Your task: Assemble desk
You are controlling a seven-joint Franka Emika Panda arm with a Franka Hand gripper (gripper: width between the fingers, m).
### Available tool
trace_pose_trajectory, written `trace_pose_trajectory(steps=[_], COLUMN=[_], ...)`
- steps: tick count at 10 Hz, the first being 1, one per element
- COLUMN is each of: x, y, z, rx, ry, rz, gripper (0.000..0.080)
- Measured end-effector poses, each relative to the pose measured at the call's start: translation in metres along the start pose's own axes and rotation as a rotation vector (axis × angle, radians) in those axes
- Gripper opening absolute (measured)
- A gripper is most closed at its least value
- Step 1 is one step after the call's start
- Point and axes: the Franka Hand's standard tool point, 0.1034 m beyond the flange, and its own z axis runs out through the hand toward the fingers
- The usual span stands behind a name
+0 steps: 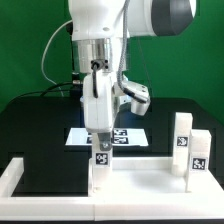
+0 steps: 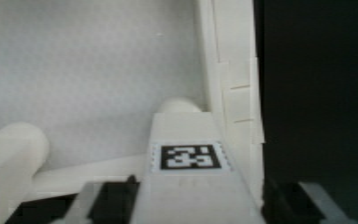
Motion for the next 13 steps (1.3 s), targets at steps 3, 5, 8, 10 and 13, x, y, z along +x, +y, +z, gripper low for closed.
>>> trace_pose_trajectory(steps=[3,5,8,10,13], x=[-0.001,0.003,0.008,0.005,0.006], y=[0.002,0.012,0.005,0.001,0.001], z=[-0.006,-0.006,-0.007,-0.006,-0.006], rx=[-0.010,-0.018,-0.056,-0.055,-0.053], ry=[0.002,-0.006,0.033,0.038,0.041], rz=[-0.655,-0.760,-1.229,-1.233,-1.119], gripper=[0.0608,0.0647,0.0649,0.0649,0.0354])
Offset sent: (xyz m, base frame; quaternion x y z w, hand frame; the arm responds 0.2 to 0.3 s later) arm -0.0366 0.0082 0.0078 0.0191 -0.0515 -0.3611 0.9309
